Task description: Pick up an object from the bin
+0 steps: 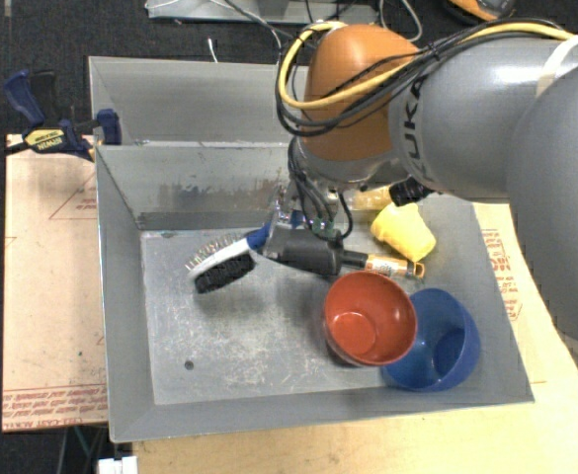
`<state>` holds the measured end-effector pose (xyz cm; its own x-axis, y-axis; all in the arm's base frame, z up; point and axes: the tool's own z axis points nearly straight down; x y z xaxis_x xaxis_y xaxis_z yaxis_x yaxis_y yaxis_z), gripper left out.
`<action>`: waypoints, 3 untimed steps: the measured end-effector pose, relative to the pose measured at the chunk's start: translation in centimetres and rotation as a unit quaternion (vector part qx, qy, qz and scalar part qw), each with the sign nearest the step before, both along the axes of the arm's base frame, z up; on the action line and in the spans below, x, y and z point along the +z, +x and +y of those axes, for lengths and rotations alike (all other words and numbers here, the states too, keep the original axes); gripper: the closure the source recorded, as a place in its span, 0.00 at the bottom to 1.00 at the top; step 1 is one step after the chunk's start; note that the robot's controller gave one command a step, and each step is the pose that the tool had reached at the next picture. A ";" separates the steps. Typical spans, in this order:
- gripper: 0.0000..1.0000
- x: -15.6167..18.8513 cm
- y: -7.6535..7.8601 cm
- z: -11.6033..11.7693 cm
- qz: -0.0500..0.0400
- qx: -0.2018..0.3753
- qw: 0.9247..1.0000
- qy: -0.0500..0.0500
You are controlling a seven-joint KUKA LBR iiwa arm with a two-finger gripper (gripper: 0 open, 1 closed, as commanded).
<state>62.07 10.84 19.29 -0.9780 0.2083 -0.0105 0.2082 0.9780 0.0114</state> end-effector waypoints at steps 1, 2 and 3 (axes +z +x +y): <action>1.00 -8.0 -0.2 -1.1 -0.001 -0.012 1.000 0.000; 1.00 -4.5 -0.9 0.4 -0.003 -0.027 1.000 0.002; 1.00 -4.1 -0.5 0.2 -0.008 -0.027 1.000 0.003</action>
Offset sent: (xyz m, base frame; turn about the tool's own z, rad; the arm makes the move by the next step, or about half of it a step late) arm -0.0106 0.0073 -0.0299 0.0633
